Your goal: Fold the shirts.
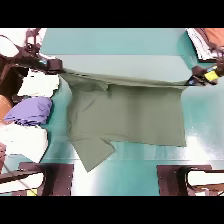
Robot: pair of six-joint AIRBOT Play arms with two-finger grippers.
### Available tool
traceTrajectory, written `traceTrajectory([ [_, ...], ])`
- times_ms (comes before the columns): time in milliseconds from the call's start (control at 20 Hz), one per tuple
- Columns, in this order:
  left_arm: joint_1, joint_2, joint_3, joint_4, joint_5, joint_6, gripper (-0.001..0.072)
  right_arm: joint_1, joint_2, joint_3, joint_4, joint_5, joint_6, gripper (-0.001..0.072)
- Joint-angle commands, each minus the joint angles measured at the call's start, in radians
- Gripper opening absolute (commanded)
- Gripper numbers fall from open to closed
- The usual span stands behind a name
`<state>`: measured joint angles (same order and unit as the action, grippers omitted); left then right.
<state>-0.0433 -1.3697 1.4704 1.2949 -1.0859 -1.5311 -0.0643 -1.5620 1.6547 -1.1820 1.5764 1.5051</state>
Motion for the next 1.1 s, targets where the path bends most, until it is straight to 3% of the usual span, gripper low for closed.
traceTrajectory([
  [0,0.0,-0.099,-0.016,-0.004,0.253,0.014,0.0023,0.021,-0.178,0.11,0.024,-0.104,-0.022,0.0013],
  [200,0.0,-0.105,0.028,-0.003,0.335,0.023,0.0023,0.021,-0.229,0.257,0.029,-0.133,-0.046,0.0013],
  [400,0.0,-0.103,0.024,-0.003,0.114,0.024,0.0023,0.023,-0.222,0.259,-0.002,-0.039,-0.06,0.0013],
  [550,0.0,-0.103,-0.086,-0.004,0.013,0.025,0.0023,0.045,-0.169,0.103,-0.084,-0.057,-0.059,0.0013],
  [850,0.0,-0.103,-0.271,-0.101,0.077,0.072,0.0024,0.044,-0.037,-0.243,-0.091,-0.211,-0.055,0.0014],
  [900,0.0,-0.104,-0.27,-0.102,0.076,0.064,0.0027,0.044,-0.029,-0.267,-0.076,-0.213,-0.054,0.005],
  [950,0.0,-0.104,-0.27,-0.101,0.077,0.039,0.0266,0.044,-0.022,-0.282,-0.048,-0.212,-0.054,0.0298],
  [1000,0.0,-0.103,-0.269,-0.101,0.069,0.02,0.0564,0.036,-0.015,-0.289,-0.029,-0.211,-0.054,0.0459],
  [1050,0.0,-0.095,-0.269,-0.099,0.042,0.016,0.0512,0.029,-0.003,-0.293,-0.013,-0.206,-0.054,0.0458],
])
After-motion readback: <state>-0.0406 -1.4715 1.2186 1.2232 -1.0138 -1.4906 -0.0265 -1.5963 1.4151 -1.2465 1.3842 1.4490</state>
